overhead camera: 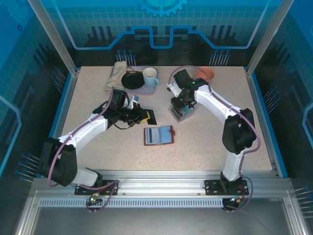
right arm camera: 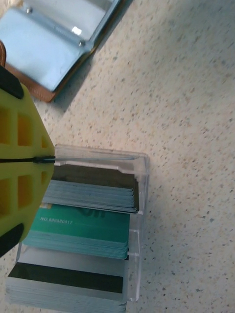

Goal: Put the credit cards into the card holder
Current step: Place the credit card in the storage box.

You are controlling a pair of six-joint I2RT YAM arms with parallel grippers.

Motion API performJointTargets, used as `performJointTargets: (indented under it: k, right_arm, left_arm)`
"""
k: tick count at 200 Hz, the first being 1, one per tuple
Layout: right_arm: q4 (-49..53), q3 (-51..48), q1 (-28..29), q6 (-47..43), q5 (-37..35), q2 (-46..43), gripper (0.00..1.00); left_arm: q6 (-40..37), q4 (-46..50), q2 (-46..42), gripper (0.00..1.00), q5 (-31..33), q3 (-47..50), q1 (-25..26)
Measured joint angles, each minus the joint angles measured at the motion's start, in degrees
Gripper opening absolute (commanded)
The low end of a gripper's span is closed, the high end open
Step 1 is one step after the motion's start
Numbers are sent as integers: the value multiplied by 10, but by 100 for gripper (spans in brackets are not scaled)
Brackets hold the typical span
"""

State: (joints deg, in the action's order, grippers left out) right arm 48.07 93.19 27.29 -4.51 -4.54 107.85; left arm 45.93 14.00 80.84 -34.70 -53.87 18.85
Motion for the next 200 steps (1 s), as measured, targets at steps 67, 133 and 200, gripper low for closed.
performJointTargets:
  k: [67, 133, 200]
  right_arm:
    - [4, 11, 0, -18, -37, 46, 8]
    - [3, 12, 1, -12, -43, 61, 20]
    - [4, 11, 0, 2, -60, 62, 28]
  left_arm:
    - [0, 2, 0, 8, 0, 0, 0]
    - [0, 2, 0, 8, 0, 0, 0]
    - [0, 2, 0, 9, 0, 0, 0]
